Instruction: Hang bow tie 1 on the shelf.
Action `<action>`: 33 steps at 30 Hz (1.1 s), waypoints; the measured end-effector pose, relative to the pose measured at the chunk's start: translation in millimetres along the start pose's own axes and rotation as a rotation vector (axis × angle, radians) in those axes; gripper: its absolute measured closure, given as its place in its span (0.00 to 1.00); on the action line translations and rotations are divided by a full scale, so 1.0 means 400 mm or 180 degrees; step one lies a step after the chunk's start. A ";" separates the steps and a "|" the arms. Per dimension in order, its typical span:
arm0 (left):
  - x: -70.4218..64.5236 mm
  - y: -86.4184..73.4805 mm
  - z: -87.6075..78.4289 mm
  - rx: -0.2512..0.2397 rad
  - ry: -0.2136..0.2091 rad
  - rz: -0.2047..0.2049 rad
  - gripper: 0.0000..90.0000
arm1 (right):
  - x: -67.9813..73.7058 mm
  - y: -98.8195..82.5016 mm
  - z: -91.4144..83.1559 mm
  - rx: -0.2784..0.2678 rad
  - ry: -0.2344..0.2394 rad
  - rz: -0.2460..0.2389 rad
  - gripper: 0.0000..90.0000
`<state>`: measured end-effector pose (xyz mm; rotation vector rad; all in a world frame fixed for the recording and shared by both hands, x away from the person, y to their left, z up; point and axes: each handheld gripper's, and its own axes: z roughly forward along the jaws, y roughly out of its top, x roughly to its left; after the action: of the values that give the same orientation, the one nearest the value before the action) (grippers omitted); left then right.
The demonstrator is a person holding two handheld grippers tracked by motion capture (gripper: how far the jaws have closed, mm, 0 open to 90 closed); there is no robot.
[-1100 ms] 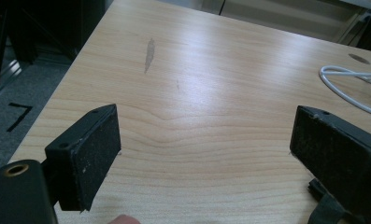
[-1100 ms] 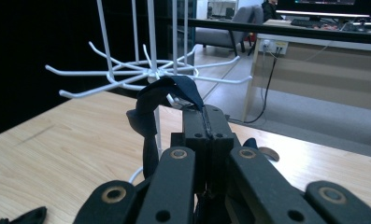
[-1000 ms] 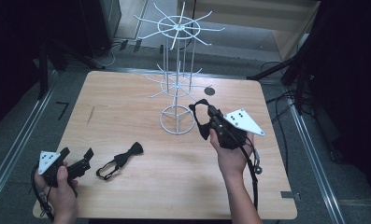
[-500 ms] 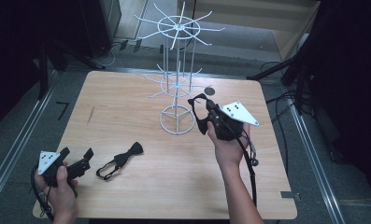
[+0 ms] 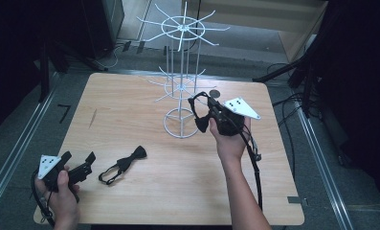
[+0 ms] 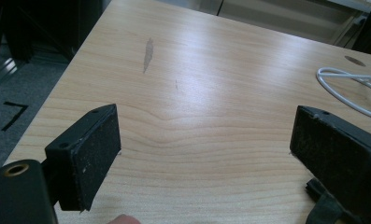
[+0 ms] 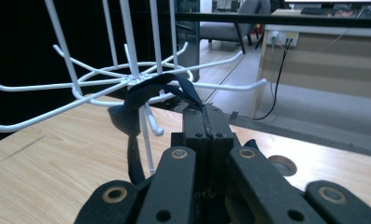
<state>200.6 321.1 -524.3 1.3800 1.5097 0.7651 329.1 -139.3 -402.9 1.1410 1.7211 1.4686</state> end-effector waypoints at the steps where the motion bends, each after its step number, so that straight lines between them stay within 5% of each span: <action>1: 0.000 0.000 0.000 -0.0004 -0.0004 -0.0002 0.11 | -0.001 -0.003 0.004 0.0015 0.0003 0.0036 1.00; 24: 0.001 0.000 0.001 -0.0021 -0.0009 -0.0020 0.11 | 0.008 -0.072 0.075 0.0255 0.0080 0.0275 0.99; 33: 0.001 0.000 0.001 -0.0018 -0.0011 -0.0019 0.11 | 0.007 -0.094 0.047 0.0301 -0.0010 0.0222 0.77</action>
<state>201.2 321.5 -524.6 1.3712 1.5071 0.7623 335.7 -128.9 -443.3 1.2635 1.7814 1.4388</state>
